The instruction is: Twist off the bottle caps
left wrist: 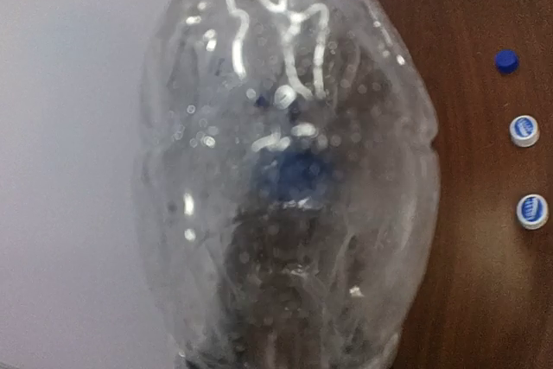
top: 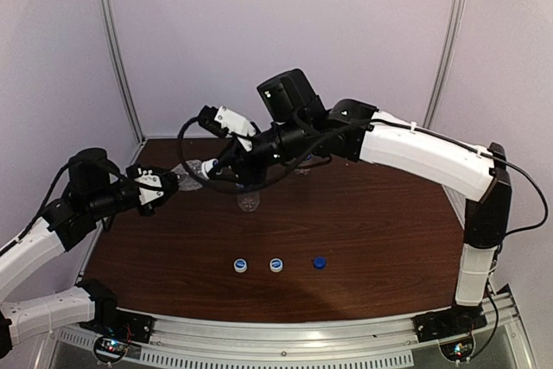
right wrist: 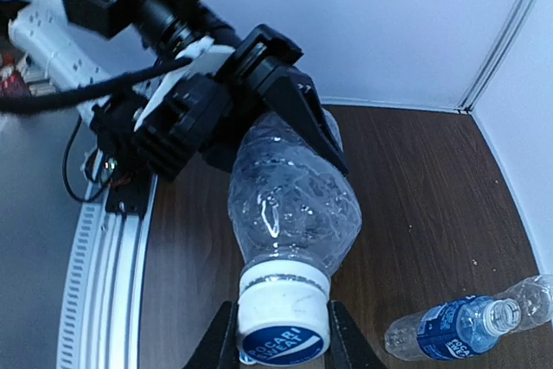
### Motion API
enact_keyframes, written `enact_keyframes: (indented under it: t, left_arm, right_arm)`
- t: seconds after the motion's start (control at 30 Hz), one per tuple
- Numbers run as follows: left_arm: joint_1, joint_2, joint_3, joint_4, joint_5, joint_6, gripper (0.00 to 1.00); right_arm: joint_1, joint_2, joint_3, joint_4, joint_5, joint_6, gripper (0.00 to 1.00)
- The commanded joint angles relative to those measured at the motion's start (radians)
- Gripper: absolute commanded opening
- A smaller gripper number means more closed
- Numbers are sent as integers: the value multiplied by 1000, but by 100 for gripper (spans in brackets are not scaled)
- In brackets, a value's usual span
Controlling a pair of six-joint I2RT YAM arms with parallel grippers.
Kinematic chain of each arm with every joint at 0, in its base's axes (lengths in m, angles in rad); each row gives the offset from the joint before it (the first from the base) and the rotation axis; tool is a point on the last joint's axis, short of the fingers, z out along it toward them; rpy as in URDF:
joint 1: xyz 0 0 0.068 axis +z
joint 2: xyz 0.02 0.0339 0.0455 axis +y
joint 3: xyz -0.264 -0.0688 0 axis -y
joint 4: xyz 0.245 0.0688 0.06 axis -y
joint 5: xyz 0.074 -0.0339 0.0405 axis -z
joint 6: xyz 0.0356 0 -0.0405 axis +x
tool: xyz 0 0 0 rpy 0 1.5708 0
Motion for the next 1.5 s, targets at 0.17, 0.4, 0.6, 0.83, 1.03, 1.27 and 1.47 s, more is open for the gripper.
enact_keyframes:
  t: [0.17,0.4,0.6,0.83,1.03,1.27,1.47]
  left_arm:
    - [-10,11,24,-349,488,-230,17]
    - [-10,0,12,-355,483,-238,16]
    - [-10,-8,-7,-363,471,-220,15]
    - [-10,-10,-10,-363,454,-197,14]
    - [-10,-15,-7,-339,450,-202,12]
    - [-10,-28,21,-221,348,-244,9]
    - [-10,-33,-4,90,17,-267,9]
  right_arm:
    - [124,-143,-175,-123,263,-819,0]
    - [164,-184,-258,-9,459,-996,0]
    - [166,-308,-453,216,469,-1151,0]
    - [164,-353,-482,227,469,-1154,0]
    - [165,-332,-491,280,403,-1092,25]
    - [163,-322,-472,394,365,-874,100]
    - [59,-274,-265,369,154,-233,100]
